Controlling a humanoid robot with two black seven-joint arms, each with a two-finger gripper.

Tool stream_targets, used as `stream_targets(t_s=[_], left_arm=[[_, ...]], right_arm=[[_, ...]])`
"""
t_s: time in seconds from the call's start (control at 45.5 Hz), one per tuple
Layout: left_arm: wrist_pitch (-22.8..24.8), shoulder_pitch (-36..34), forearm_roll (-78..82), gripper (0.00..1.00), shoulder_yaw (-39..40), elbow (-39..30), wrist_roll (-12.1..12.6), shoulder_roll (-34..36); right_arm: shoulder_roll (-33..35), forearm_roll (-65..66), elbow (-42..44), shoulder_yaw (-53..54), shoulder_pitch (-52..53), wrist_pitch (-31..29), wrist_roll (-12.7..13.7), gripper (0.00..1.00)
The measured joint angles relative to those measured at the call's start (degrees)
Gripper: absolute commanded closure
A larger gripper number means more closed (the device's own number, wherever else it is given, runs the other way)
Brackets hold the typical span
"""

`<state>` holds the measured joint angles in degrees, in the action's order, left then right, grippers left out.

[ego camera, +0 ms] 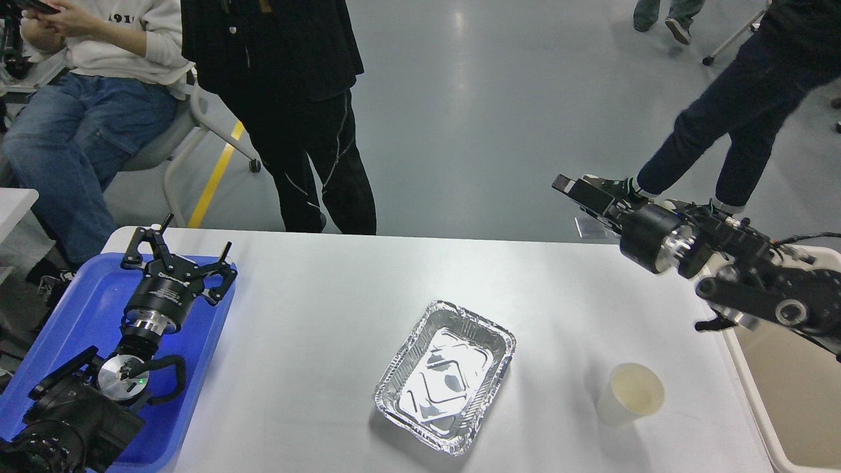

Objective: Tidy desktop
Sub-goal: 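Swing the right gripper outward and lower it toward the white paper cup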

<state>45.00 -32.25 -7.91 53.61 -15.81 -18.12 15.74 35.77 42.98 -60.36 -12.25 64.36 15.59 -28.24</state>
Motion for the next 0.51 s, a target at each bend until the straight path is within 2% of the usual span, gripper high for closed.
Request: stream_targets(t_s=[0.22, 0.505], left_arm=[[0.00, 0.00, 0.00, 0.00, 0.00, 0.00, 0.00, 0.00], [0.00, 0.00, 0.00, 0.00, 0.00, 0.00, 0.01, 0.00]], right_arm=[[4.67, 17.58, -3.63, -5.72, 1.18, -0.26, 0.49, 0.00], [7.08, 31.56, -5.00, -13.81, 3.65, -0.24, 0.64, 0.00]])
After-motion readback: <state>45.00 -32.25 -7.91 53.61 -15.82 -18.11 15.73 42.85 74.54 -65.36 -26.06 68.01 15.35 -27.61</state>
